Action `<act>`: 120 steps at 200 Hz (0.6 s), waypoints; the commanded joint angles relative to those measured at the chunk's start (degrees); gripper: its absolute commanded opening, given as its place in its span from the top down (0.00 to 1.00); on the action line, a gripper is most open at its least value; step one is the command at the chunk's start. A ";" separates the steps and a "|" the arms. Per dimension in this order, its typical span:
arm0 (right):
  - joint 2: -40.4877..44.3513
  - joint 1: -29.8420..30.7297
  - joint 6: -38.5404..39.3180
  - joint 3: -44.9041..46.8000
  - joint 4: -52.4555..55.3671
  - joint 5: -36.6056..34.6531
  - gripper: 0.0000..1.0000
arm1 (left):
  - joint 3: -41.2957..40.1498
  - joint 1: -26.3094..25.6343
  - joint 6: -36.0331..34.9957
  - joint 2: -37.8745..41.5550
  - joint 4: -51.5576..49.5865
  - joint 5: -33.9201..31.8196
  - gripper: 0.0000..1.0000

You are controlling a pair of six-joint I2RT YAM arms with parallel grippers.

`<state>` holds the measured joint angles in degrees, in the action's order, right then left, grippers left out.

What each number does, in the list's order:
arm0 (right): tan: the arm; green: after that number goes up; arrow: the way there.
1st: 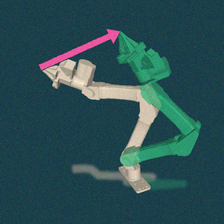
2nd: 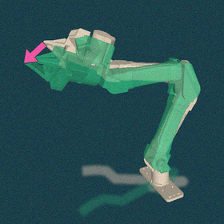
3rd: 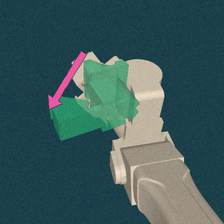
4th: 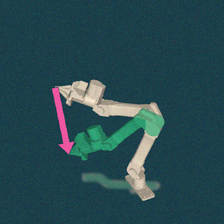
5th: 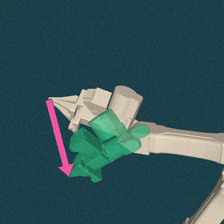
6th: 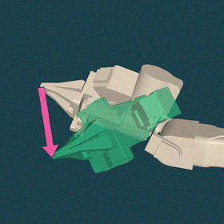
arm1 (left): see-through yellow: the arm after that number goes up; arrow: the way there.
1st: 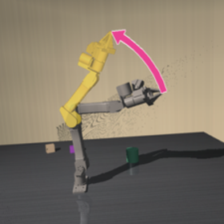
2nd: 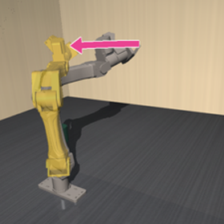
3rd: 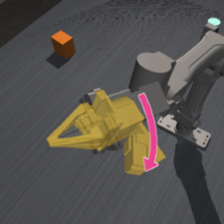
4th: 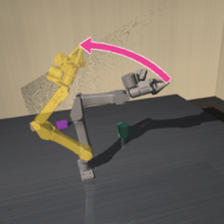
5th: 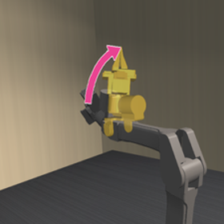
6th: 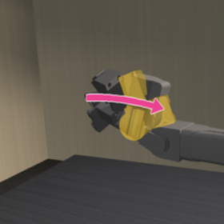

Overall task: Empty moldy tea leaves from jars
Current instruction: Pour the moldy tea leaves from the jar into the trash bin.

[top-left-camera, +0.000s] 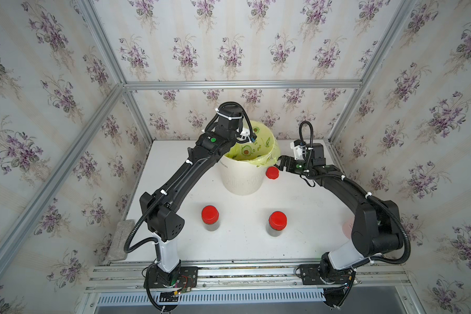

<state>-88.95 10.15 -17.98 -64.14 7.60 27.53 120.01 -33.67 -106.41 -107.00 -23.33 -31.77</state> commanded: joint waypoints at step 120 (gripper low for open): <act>18.53 -0.69 2.65 1.32 0.79 8.68 0.09 | -15.34 0.98 38.50 13.83 4.73 19.70 0.33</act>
<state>-72.34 9.37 -14.59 -62.61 11.42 28.60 107.18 -32.88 -73.91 -94.91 -21.06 -17.87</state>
